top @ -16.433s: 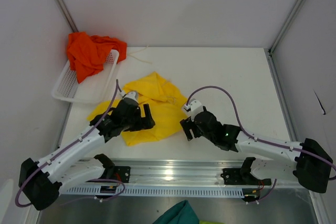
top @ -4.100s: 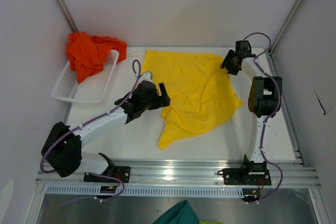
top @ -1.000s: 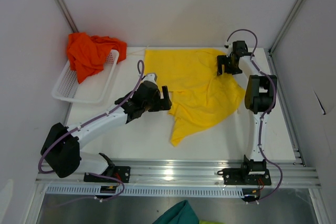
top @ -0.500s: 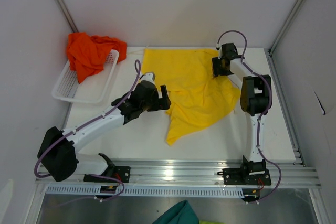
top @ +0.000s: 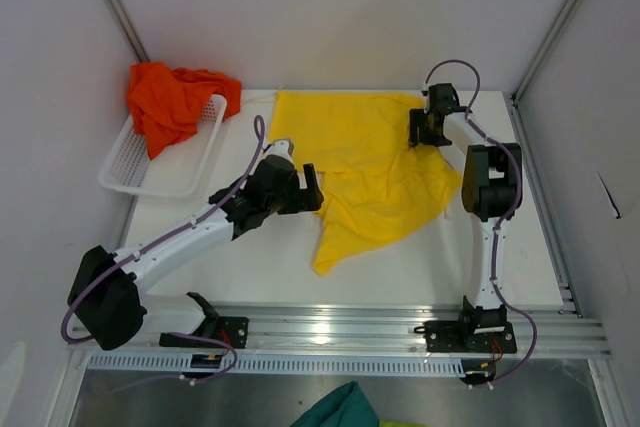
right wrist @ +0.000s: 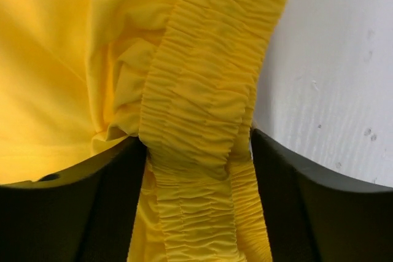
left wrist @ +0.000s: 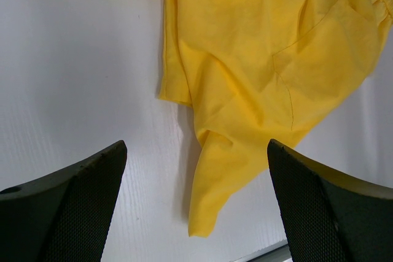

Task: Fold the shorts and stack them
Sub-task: Flatten the shorts out

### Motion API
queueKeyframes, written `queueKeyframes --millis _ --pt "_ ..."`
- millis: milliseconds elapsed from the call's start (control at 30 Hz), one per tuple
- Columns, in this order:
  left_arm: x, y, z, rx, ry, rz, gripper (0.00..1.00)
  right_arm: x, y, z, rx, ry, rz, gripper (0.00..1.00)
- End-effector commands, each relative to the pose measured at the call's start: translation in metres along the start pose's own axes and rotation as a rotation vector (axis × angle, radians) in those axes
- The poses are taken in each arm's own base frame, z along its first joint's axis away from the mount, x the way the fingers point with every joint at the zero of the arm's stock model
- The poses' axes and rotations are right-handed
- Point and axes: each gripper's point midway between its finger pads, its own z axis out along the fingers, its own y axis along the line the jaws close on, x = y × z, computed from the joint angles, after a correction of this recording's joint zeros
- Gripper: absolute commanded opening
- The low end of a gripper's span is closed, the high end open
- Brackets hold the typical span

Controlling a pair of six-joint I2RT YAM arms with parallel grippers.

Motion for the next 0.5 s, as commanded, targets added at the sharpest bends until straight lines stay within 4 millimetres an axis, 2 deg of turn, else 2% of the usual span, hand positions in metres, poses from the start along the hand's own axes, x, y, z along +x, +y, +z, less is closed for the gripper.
queueKeyframes --millis 0,33,133,200,233,267,300,333,367,467 --pt "-0.009 -0.004 -0.011 0.012 -0.043 -0.010 0.97 0.063 -0.018 0.006 0.063 0.202 0.049 0.74" --pt "-0.009 -0.004 -0.011 0.012 -0.043 -0.010 0.98 0.060 -0.021 0.003 0.065 0.193 0.062 0.90" --pt "-0.007 -0.005 -0.010 0.017 -0.034 -0.013 0.98 0.045 -0.026 -0.015 0.078 0.146 0.108 0.99" --pt "-0.002 -0.004 -0.009 0.021 -0.022 -0.012 0.98 0.042 -0.031 -0.027 0.107 0.124 0.131 1.00" --pt "-0.001 -0.003 -0.008 0.023 -0.022 -0.010 0.98 0.032 -0.033 -0.041 0.115 0.091 0.140 0.99" --pt "-0.001 -0.005 -0.007 0.029 -0.023 -0.007 0.98 0.030 -0.034 -0.048 0.124 0.079 0.150 0.99" --pt "0.005 -0.001 -0.004 0.023 -0.009 0.001 0.98 0.038 -0.035 -0.052 0.137 0.088 0.168 0.99" --pt "0.006 -0.001 -0.003 0.021 -0.002 0.008 0.98 0.029 -0.035 -0.068 0.134 0.050 0.182 0.99" --pt "0.009 0.001 -0.001 0.015 0.008 0.018 0.98 0.026 -0.034 -0.074 0.130 0.025 0.193 0.99" --pt "0.021 0.008 0.008 -0.010 0.049 0.039 0.98 0.025 -0.025 -0.100 0.102 -0.035 0.219 0.99"
